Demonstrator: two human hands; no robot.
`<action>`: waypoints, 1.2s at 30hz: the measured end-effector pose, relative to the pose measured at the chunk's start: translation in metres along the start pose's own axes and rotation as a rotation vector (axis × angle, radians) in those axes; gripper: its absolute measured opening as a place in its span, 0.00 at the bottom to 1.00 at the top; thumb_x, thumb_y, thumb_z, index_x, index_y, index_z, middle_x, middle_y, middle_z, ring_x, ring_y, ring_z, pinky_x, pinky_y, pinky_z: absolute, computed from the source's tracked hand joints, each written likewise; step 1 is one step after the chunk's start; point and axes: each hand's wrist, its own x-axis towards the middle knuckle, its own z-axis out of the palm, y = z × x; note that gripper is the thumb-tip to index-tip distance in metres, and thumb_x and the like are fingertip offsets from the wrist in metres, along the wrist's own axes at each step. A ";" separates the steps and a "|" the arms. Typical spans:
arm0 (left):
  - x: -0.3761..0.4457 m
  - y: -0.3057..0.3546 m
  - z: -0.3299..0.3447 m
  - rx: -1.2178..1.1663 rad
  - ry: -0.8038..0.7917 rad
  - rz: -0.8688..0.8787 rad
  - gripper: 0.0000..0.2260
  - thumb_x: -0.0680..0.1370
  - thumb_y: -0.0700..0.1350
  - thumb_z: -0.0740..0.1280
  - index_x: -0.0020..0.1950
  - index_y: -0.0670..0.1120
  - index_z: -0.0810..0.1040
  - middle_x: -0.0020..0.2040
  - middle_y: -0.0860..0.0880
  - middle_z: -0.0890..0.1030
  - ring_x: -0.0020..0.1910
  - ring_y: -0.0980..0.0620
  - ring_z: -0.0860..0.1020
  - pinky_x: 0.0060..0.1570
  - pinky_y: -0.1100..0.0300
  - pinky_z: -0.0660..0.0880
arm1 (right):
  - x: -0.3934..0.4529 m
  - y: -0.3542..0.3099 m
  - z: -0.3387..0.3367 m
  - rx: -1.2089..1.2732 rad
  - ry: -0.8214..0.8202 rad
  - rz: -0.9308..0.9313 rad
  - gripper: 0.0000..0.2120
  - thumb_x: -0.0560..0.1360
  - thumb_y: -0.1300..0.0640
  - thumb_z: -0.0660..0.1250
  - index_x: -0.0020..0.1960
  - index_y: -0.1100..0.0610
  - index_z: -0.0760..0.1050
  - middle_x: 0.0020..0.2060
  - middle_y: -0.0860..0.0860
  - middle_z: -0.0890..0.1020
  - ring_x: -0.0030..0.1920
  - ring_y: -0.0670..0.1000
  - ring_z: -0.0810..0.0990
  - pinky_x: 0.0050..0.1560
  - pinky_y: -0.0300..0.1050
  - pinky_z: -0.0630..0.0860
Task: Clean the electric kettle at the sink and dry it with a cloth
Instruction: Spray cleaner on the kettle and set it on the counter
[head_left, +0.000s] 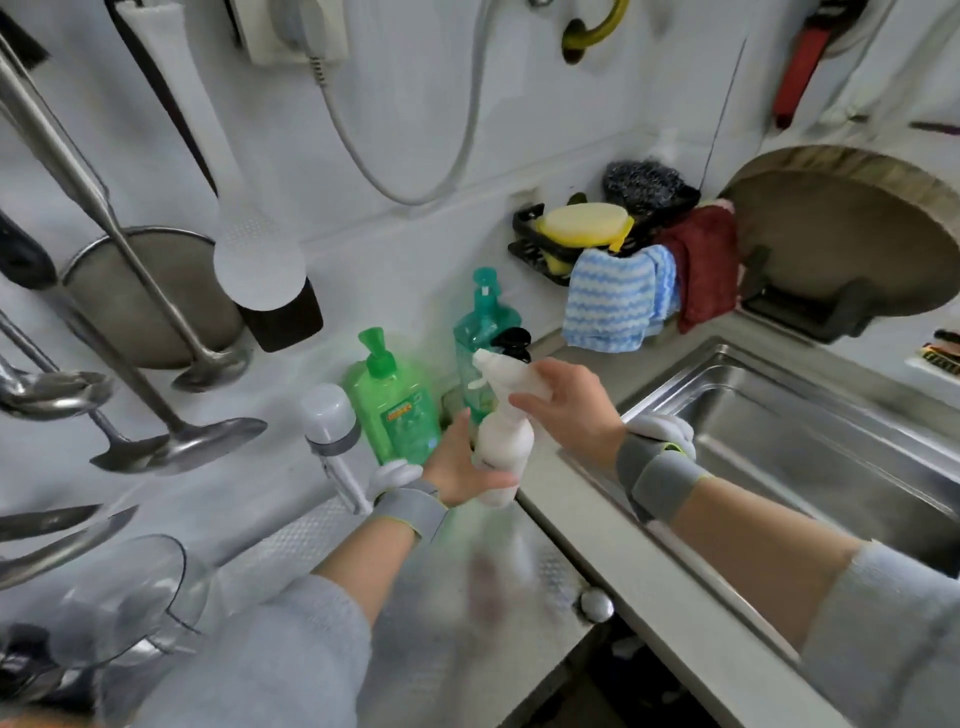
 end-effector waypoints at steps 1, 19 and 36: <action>0.001 0.009 0.009 -0.003 -0.029 0.025 0.51 0.57 0.57 0.77 0.74 0.44 0.59 0.63 0.50 0.72 0.63 0.51 0.72 0.60 0.64 0.67 | -0.008 0.000 -0.020 0.026 0.030 -0.015 0.10 0.71 0.53 0.72 0.49 0.57 0.79 0.39 0.51 0.81 0.38 0.49 0.77 0.41 0.42 0.72; -0.161 0.341 0.306 0.076 -0.668 0.592 0.24 0.62 0.55 0.79 0.54 0.47 0.81 0.43 0.56 0.81 0.42 0.59 0.78 0.45 0.68 0.76 | -0.290 0.095 -0.373 0.660 0.553 0.165 0.10 0.69 0.57 0.74 0.50 0.56 0.82 0.51 0.58 0.83 0.47 0.52 0.81 0.55 0.50 0.76; -0.332 0.417 0.560 0.198 -1.283 0.514 0.10 0.78 0.48 0.67 0.56 0.44 0.78 0.46 0.46 0.76 0.46 0.52 0.75 0.43 0.62 0.74 | -0.590 0.169 -0.548 0.440 0.939 0.455 0.03 0.71 0.68 0.65 0.39 0.64 0.76 0.38 0.58 0.80 0.35 0.51 0.76 0.21 0.38 0.69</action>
